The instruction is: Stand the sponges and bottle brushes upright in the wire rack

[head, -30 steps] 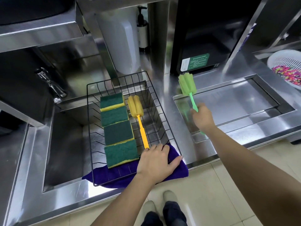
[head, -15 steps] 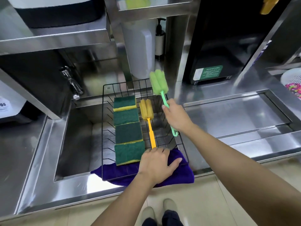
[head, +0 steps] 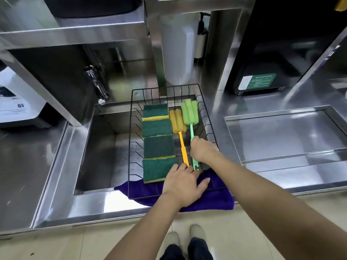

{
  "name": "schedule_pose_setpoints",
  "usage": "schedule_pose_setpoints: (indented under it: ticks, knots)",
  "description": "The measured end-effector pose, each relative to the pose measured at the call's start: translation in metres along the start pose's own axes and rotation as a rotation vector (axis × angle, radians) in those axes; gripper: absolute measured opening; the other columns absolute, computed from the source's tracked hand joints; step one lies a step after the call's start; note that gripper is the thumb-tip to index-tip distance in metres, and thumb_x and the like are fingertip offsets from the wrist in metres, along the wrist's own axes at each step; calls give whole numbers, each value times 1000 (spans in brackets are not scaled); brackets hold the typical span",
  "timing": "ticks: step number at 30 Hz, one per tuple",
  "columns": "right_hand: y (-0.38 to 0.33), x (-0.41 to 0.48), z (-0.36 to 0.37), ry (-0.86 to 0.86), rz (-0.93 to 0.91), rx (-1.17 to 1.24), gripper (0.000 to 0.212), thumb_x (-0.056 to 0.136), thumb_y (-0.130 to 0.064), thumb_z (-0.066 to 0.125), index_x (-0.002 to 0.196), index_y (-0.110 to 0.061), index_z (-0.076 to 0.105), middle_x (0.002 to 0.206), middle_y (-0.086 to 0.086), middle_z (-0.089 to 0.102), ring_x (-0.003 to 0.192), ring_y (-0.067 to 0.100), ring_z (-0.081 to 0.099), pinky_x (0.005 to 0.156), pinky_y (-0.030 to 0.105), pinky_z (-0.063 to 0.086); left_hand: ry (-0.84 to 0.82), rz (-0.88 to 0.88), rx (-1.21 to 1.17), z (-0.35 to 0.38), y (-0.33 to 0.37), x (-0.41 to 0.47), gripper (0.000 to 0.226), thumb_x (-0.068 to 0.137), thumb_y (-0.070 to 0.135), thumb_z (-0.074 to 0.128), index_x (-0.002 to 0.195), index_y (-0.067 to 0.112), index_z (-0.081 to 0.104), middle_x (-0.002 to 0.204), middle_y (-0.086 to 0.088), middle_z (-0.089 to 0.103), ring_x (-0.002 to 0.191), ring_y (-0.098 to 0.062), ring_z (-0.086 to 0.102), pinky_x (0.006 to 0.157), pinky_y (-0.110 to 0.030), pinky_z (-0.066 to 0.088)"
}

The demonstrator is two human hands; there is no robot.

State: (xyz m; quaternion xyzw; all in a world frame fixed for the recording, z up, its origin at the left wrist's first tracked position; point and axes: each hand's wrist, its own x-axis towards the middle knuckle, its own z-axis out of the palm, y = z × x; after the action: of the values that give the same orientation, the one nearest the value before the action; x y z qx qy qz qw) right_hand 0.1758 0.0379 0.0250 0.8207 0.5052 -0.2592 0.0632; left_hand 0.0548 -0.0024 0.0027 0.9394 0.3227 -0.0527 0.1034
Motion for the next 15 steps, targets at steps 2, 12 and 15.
schedule_pose_setpoints:
  ticks: [2,12,15]
  knots:
    - [-1,-2,-1,1,13,-6,34,94,-7,42,127,-2,47,129,16,57,117,34,56,88,38,47,-19,-16,-4,-1,0,0,71,88,57,8,114,16,59,112,-5,62,103,-23,45,88,-38,30]
    - [0,-8,-14,0,11,134,23,93,-18,46,110,-5,55,113,15,61,98,30,59,72,32,42,-22,-31,-47,-4,1,-3,58,93,55,21,105,14,61,105,-5,64,98,-23,49,86,-37,32]
    - [2,-8,-37,-8,-22,246,16,91,-24,49,86,-9,51,91,12,59,78,27,60,67,36,51,-11,-44,-100,-12,0,-4,58,91,58,23,109,15,59,107,-4,63,98,-22,51,87,-36,34]
